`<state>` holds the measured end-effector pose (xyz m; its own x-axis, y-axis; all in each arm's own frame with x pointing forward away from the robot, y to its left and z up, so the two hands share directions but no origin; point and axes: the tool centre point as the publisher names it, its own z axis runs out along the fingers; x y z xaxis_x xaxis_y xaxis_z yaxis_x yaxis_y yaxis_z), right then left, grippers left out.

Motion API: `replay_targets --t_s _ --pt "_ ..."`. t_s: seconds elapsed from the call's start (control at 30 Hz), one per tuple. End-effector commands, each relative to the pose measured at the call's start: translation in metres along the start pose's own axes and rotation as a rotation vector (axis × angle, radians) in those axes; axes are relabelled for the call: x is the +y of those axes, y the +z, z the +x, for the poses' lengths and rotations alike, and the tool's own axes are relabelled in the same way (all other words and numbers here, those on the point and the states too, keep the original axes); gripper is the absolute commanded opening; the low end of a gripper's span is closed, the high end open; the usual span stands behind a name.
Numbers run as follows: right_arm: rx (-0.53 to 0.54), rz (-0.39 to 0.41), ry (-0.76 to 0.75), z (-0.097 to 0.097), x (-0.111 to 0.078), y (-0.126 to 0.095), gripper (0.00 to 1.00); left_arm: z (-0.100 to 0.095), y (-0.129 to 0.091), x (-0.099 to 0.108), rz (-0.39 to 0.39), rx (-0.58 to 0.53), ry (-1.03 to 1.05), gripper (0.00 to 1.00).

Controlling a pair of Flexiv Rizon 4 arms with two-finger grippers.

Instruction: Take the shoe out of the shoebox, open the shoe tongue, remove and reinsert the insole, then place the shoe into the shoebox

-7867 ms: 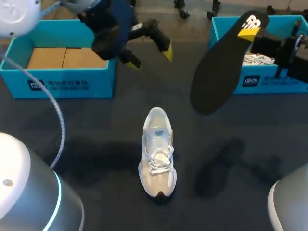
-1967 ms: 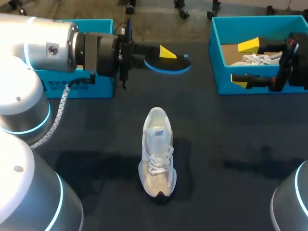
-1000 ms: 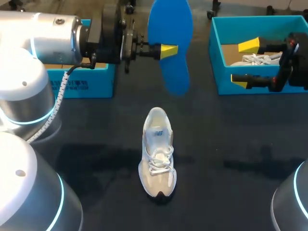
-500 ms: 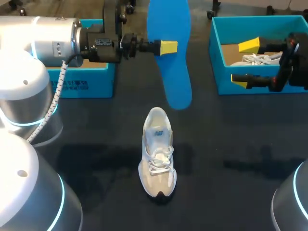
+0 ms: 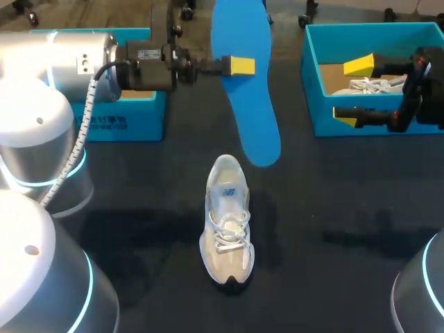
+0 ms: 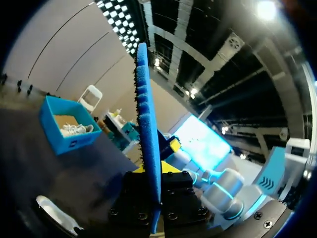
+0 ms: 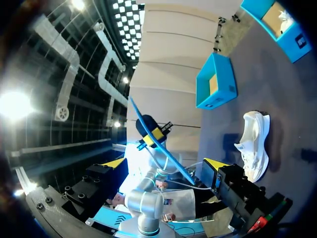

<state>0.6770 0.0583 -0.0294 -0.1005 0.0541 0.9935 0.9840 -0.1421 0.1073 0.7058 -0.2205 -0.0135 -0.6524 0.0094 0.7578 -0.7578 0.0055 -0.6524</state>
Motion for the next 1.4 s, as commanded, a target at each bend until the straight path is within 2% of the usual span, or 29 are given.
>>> replay_targets --t_s 0.03,0.33,0.5,0.67,0.9,1.07,1.4 --pt "0.000 -0.002 0.000 -0.001 0.000 0.001 1.00 -0.007 0.003 0.003 -0.027 0.014 -0.082 0.00" --pt "0.000 -0.002 0.000 -0.001 0.000 0.001 1.00 -0.033 0.003 0.018 -0.025 0.046 -0.268 0.00" --pt "-0.084 -0.030 0.027 0.006 0.001 0.007 1.00 -0.041 0.006 0.021 -0.004 0.047 -0.376 0.00" --pt "-0.191 -0.077 0.012 0.013 -0.003 0.009 1.00 -0.049 0.010 0.023 -0.033 0.022 -0.423 0.00" --pt "-0.303 -0.063 0.020 0.019 -0.001 0.016 1.00 -0.059 0.015 0.026 -0.010 0.016 -0.586 0.00" --pt "-0.350 -0.068 0.021 0.023 -0.001 0.016 1.00 -0.064 0.017 0.028 -0.032 0.024 -0.610 0.00" --pt "-0.594 -0.037 0.046 0.035 -0.003 0.020 1.00 -0.066 0.019 0.031 -0.061 0.042 -0.630 0.00"
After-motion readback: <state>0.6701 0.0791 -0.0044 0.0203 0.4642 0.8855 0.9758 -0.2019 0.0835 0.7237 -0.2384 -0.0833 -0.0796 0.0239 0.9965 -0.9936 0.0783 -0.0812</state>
